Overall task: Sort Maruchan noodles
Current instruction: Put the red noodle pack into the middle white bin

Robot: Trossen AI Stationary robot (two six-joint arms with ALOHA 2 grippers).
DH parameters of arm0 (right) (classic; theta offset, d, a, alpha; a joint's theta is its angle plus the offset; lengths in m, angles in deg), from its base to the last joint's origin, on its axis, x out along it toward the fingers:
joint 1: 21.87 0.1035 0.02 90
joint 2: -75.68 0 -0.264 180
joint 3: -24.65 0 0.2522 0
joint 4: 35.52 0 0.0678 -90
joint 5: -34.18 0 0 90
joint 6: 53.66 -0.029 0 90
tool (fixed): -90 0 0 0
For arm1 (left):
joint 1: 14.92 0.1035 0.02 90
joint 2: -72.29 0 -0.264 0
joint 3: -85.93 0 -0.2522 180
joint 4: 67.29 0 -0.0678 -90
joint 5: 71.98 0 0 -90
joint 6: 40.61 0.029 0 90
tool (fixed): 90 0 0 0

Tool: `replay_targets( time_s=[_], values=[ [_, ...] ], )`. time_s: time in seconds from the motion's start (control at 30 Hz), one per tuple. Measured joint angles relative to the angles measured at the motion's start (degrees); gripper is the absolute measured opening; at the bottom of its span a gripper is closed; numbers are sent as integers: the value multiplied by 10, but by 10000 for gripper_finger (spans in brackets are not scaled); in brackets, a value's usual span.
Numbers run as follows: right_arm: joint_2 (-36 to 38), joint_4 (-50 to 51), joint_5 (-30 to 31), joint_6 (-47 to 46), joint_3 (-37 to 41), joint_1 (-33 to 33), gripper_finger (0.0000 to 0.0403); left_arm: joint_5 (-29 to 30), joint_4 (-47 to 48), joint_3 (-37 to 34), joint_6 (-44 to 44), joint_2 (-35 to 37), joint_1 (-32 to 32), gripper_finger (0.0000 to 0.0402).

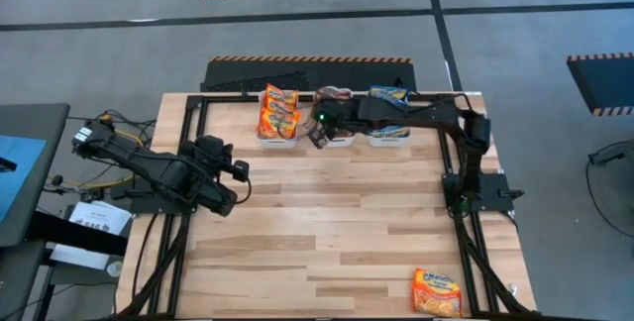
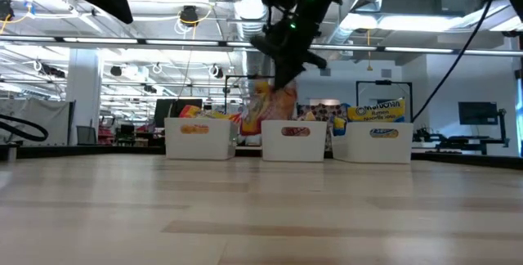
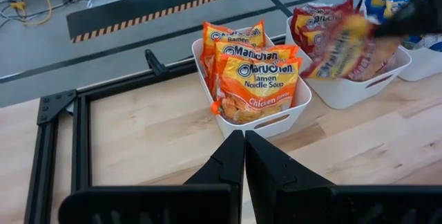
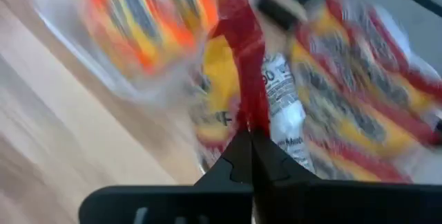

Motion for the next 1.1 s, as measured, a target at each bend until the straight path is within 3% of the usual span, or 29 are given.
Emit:
replay_targets(
  time_s=[0.3, 0.6, 0.77, 1.1],
  values=[
    [-10, 67, 11, -15, 1, 37, 5, -6, 1, 0, 0, 0, 0, 0],
    [-10, 122, 26, -45, 1, 5, 31, -3, 0, 0, 0, 0, 0, 0],
    [-16, 108, -37, -40, 7, -18, 28, -3, 0, 0, 0, 0, 0, 0],
    [-46, 136, -72, -30, 11, -24, 23, -1, 0, 0, -1, 0, 0, 0]
  ],
)
